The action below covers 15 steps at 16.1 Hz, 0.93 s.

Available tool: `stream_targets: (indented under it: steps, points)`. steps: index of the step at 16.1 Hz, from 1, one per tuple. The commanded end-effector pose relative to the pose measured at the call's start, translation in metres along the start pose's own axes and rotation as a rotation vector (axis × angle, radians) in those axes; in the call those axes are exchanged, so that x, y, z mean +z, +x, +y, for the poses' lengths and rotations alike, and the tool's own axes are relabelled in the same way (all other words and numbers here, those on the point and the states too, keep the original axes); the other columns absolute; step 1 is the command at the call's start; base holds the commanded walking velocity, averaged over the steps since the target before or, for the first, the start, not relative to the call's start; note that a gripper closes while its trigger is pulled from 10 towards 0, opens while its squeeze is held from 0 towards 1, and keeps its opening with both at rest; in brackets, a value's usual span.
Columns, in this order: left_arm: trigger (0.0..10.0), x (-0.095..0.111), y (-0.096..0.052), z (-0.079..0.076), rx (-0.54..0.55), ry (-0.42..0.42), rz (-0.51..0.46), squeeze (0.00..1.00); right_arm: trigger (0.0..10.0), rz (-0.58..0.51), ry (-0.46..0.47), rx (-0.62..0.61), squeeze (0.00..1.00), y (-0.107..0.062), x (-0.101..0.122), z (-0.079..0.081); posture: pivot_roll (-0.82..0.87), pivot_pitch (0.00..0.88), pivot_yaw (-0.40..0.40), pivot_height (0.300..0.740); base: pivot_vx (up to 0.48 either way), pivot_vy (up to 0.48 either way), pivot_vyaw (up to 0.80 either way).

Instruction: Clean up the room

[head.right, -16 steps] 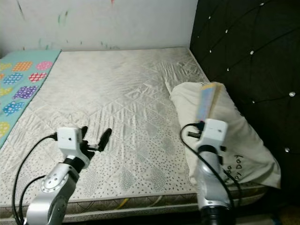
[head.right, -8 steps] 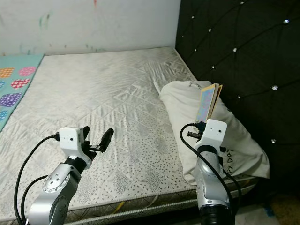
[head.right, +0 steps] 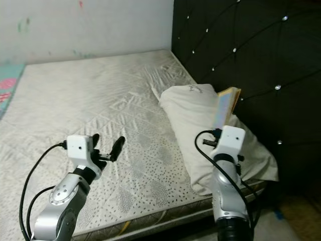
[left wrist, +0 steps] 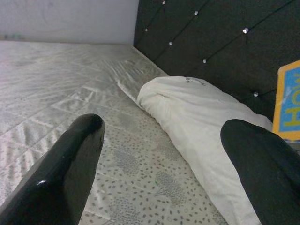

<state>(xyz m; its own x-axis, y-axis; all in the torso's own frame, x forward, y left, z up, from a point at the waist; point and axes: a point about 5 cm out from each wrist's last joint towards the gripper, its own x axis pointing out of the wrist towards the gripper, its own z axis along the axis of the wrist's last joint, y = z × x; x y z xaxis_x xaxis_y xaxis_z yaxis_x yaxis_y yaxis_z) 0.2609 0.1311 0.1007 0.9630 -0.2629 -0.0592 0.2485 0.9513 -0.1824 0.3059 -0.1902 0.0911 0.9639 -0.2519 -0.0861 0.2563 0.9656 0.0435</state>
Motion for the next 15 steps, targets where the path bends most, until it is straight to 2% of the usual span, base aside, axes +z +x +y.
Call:
stream_targets:
  steps: [1, 7, 11, 15]
  points:
    - [10.0, 0.001, -0.001, 0.004, 0.012, 0.012, -0.003, 0.00, 10.0, -0.054, 0.006, 0.023, 0.00, 0.002, 0.009, 0.005, -0.11, 0.000, 0.026, 0.740, 0.000, 0.000, -0.80]
    - [10.0, 0.001, -0.002, 0.004, 0.020, 0.020, -0.003, 0.00, 10.0, -0.066, 0.006, 0.047, 0.00, -0.001, 0.009, 0.008, -0.11, 0.000, 0.028, 0.740, 0.000, 0.000, -0.08]
    - [10.0, 0.004, -0.005, 0.013, 0.140, 0.064, -0.024, 0.00, 10.0, -0.077, -0.009, 0.078, 0.00, -0.001, 0.010, 0.011, -0.10, 0.000, 0.025, 0.740, 0.000, 0.000, 0.00]
    - [10.0, 0.002, -0.007, 0.017, 0.173, 0.087, -0.019, 0.00, 10.0, -0.076, -0.009, 0.123, 0.00, -0.001, 0.010, 0.018, -0.10, 0.000, 0.020, 0.740, 0.000, 0.000, 0.00]
